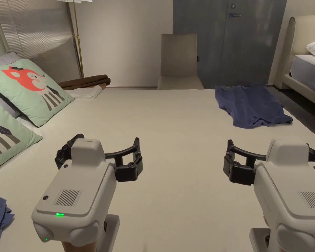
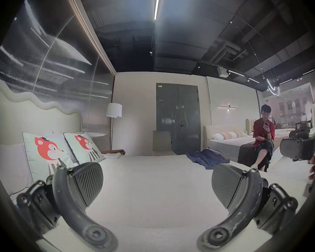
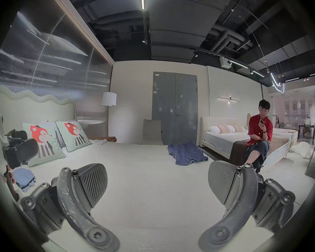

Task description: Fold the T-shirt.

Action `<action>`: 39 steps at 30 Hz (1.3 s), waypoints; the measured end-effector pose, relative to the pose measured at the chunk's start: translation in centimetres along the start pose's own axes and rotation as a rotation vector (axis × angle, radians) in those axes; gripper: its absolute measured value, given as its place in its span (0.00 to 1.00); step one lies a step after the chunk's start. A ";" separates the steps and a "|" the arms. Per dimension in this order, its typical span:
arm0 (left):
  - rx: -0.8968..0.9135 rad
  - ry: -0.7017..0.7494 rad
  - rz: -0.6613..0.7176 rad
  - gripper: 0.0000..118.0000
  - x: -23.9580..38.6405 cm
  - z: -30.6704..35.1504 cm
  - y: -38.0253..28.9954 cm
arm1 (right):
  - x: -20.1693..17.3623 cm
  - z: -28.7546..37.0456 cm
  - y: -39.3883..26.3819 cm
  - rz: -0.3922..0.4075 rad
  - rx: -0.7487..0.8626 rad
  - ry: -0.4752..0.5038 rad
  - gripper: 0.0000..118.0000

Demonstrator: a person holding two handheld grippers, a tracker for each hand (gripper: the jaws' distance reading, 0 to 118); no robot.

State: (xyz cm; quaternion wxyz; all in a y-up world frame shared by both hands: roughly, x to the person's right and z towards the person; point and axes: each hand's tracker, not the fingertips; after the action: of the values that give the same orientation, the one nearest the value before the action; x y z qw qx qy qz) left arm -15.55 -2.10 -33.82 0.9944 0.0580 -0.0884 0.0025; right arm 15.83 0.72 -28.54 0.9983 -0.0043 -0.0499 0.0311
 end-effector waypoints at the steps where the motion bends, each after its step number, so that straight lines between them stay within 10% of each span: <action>1: 0.001 0.002 0.000 0.98 0.0 0.0 0.0 | 0.0 0.0 0.0 0.001 0.000 0.000 0.95; 39: 0.003 -0.012 -0.010 0.98 -0.2 0.0 -0.1 | -0.1 0.2 0.1 0.004 0.001 -0.005 0.95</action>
State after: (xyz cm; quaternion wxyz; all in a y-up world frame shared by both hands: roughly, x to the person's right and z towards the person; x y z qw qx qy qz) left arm -15.74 -2.21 -33.84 0.9938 0.0598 -0.0940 -0.0027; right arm 15.66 0.77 -28.38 0.9981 -0.0037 -0.0521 0.0333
